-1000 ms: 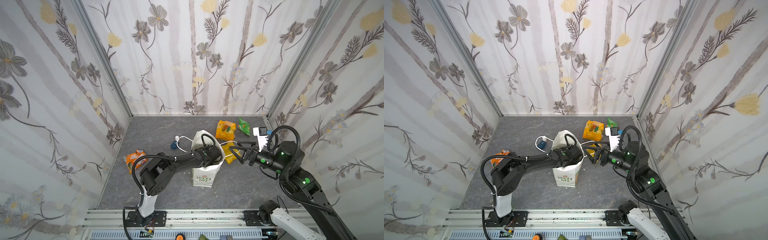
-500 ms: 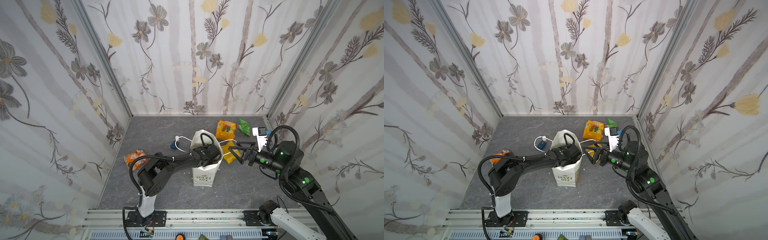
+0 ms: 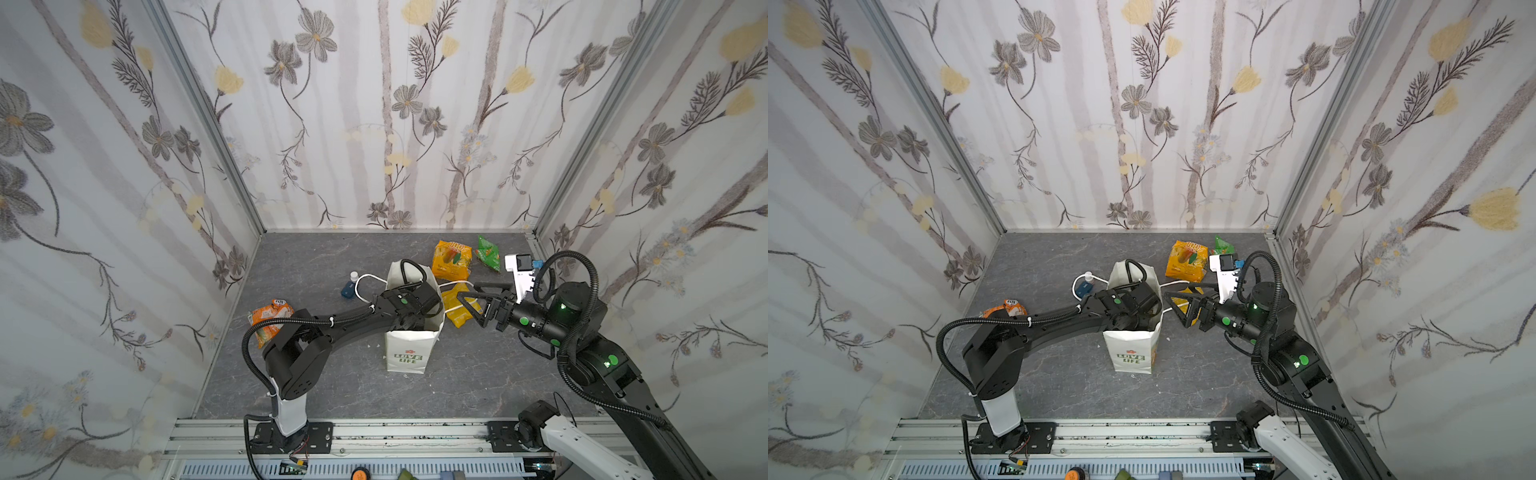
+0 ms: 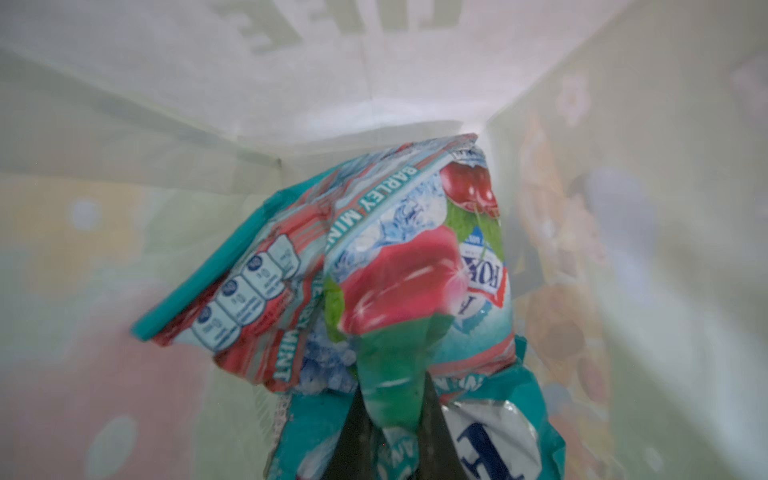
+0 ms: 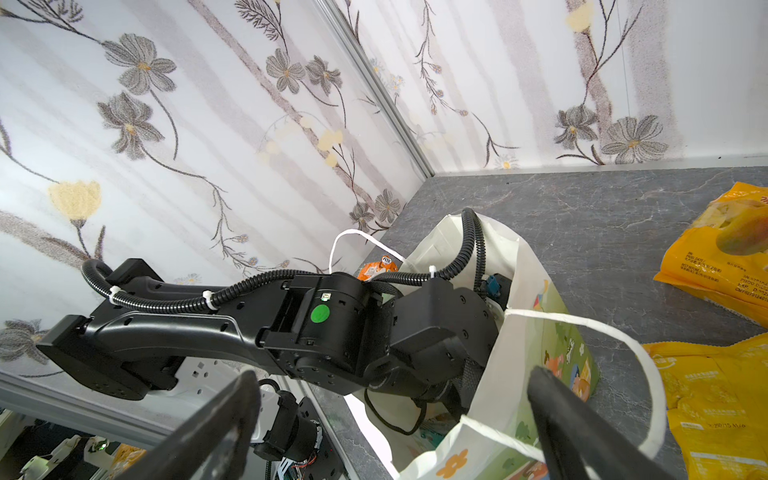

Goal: Take the snacks out of the paper bag
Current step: 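Grasp the FOX'S candy bag inside the paper bag with the left gripper, then lift the FOX'S candy bag out of the paper bag with the left gripper, then grasp the FOX'S candy bag from the left gripper with the right gripper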

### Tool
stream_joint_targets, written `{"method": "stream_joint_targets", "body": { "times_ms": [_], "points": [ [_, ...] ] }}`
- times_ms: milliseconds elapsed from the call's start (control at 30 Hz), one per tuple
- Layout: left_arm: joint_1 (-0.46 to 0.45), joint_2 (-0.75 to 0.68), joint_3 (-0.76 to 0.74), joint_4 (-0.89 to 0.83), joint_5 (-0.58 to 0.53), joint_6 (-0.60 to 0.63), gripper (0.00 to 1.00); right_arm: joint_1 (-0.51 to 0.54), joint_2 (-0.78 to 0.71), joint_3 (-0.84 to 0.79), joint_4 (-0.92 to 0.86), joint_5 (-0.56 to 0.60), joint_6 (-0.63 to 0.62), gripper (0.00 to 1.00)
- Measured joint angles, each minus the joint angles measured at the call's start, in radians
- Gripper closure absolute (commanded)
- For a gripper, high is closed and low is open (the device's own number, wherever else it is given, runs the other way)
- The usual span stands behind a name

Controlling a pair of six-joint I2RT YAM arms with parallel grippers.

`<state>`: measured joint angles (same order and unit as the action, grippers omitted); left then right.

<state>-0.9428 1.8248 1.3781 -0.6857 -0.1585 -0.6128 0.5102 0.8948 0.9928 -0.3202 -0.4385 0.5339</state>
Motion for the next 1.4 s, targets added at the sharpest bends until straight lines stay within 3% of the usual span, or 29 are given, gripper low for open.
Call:
{"method": "stream_joint_targets", "body": {
  "times_ms": [1067,1400],
  "points": [
    [-0.001,-0.230,0.404,-0.258,-0.156,0.142,1.00,0.016,0.016,0.000,0.007,0.000,0.008,0.01],
    [-0.074,-0.316,0.514,-0.243,-0.185,0.203,1.00,0.019,0.012,0.004,0.069,0.026,0.051,0.01]
  ]
}}
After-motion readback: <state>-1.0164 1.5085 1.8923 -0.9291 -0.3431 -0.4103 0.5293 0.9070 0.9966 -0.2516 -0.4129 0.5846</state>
